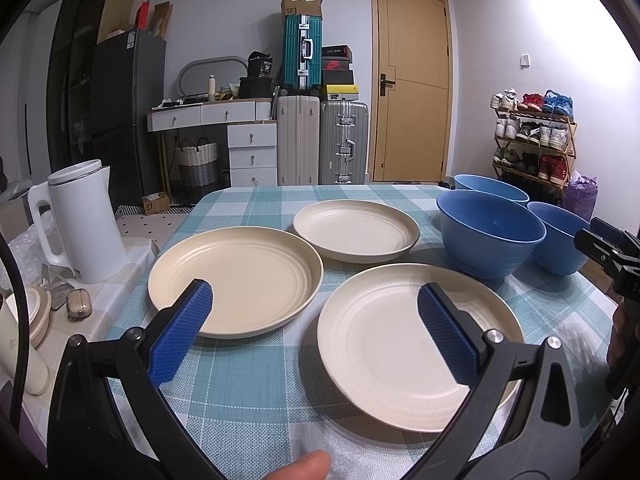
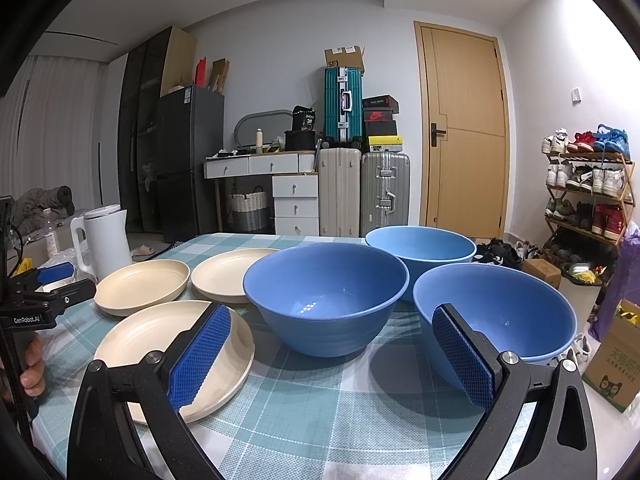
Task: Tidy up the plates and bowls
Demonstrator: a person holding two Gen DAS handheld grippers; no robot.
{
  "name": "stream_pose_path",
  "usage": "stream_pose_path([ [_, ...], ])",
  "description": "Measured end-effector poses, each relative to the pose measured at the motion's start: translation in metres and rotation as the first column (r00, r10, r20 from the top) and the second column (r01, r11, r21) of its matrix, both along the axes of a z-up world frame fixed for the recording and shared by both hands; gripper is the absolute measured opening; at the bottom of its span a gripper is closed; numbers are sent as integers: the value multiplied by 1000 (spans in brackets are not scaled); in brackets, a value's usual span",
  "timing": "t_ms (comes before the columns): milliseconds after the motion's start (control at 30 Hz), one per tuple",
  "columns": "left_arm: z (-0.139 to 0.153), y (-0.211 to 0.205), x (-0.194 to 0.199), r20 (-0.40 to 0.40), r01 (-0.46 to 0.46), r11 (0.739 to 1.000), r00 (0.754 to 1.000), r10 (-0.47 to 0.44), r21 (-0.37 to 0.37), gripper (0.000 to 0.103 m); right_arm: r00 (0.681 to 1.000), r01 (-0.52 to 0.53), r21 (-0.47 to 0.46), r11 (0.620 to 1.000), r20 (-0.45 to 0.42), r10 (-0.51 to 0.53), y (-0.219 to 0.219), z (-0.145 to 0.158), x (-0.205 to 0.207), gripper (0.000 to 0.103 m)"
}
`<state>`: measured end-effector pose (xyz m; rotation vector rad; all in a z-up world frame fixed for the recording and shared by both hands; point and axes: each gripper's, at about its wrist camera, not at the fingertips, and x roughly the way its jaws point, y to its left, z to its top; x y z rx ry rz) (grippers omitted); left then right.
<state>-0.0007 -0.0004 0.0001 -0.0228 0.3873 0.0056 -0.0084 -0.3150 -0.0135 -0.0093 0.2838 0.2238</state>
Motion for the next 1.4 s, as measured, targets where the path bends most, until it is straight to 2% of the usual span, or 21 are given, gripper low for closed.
stream_pose_path([
  [567,4,0,-3,-2,2,1000,1000,-2,1,103,1000,3,-2,1000,-4,-3,1,0,0,103],
  [800,2,-2,2,-20,-7,1000,1000,7,-10,103,998,18,12,1000,-53,-17,-6,-7,10,103],
  [1033,-4,15,14,-90,-44,998,995,40,-43,103,995,41,8,999,-88,-40,-7,-4,19,103],
  [1200,-3,34,25,-174,-82,995,982,72,-50,103,990,13,14,1000,-142,-11,1,3,26,103],
  [1400,4,68,30,-219,-147,985,968,124,-88,103,981,-28,19,999,-192,31,21,14,34,103],
])
